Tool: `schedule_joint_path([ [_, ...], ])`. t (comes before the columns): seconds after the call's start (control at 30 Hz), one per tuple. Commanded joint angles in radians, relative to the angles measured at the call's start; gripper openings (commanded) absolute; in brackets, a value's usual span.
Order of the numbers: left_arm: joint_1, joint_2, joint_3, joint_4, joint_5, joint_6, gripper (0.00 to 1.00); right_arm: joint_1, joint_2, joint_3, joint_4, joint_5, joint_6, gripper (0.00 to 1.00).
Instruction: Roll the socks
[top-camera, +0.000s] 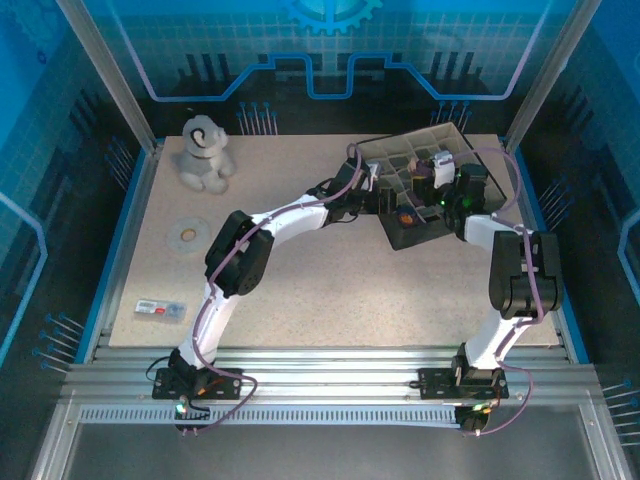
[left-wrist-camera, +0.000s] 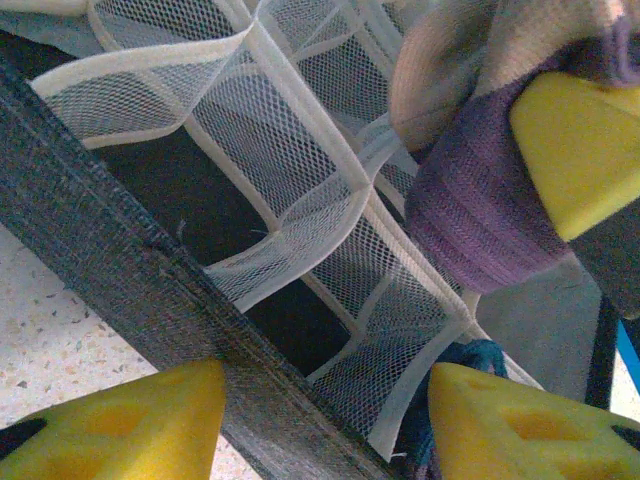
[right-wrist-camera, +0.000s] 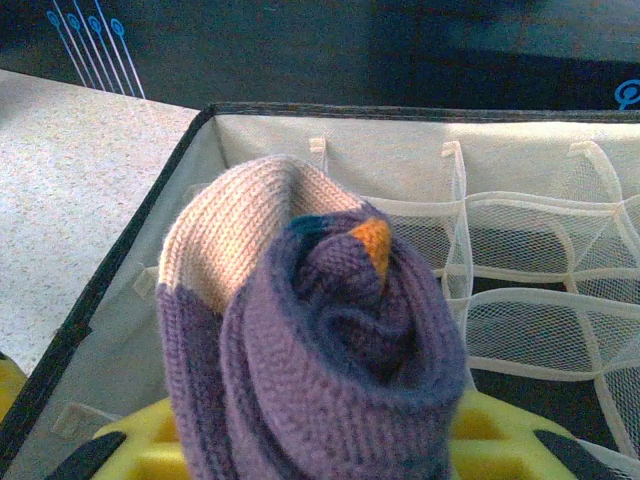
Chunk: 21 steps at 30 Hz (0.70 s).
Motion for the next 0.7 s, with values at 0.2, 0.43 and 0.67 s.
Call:
schedule_joint_path([
  [0.2, 0.026, 0.058, 0.069, -0.095, 0.003, -0.037, 0.36, -0.04, -0.004, -0.043, 0.077, -0.025, 0.025, 0.0],
  [0.43, 0.035, 0.04, 0.048, -0.115, 0.013, -0.02, 0.22, -0.05, 0.025, -0.008, 0.042, -0.008, 0.051, 0.0],
  [0.67, 0.041, 0.003, 0.004, -0.103, 0.02, -0.029, 0.14, -0.013, 0.003, -0.025, -0.007, 0.021, -0.002, 0.0],
])
